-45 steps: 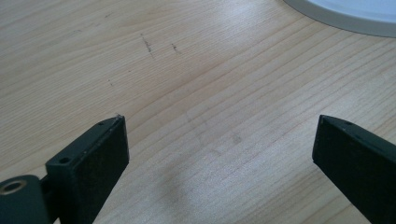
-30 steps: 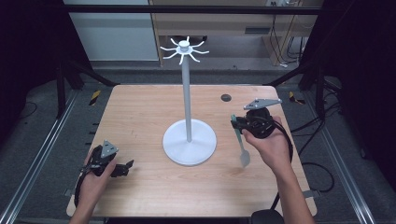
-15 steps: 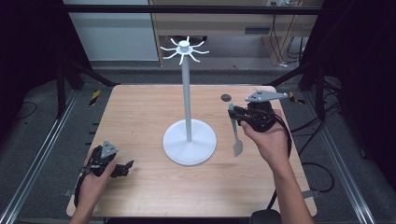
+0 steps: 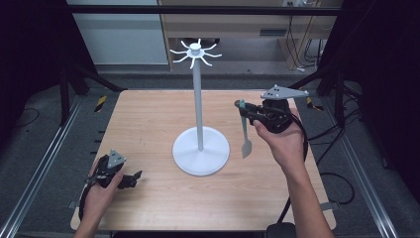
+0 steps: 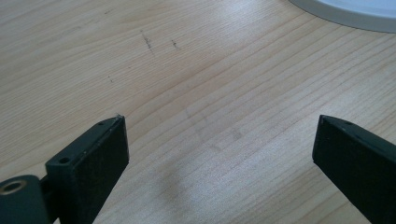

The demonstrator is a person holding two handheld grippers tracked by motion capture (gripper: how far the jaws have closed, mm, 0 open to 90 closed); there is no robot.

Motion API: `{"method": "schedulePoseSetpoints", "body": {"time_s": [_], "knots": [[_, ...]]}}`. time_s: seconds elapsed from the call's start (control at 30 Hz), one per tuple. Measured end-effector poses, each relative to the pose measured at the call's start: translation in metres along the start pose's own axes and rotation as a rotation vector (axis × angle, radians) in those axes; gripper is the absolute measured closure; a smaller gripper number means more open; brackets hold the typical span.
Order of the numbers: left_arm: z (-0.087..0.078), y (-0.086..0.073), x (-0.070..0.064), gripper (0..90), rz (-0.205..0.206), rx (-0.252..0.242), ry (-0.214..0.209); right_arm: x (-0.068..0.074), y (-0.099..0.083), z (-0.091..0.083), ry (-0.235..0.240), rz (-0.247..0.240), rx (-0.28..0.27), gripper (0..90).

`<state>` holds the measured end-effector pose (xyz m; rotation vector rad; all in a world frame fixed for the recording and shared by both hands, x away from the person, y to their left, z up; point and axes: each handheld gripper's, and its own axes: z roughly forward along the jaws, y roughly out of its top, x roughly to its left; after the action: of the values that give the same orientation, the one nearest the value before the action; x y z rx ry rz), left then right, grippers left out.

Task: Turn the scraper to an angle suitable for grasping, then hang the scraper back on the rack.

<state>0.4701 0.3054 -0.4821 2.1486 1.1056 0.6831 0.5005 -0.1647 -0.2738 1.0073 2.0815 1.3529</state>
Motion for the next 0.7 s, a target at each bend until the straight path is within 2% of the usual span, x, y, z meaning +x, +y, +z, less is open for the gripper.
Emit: {"method": "schedulePoseSetpoints", "body": {"time_s": [0.43, 0.7], "knots": [[0.0, 0.0, 0.0, 3.3, 0.001, 0.0, 0.001, 0.007, 0.025, -0.009, 0.004, -0.005, -0.071, 74.6], [-0.003, -0.001, 0.002, 3.3, -0.014, -0.012, 0.007, 0.013, 0.042, -0.014, 0.009, -0.014, -0.108, 74.6]]}}
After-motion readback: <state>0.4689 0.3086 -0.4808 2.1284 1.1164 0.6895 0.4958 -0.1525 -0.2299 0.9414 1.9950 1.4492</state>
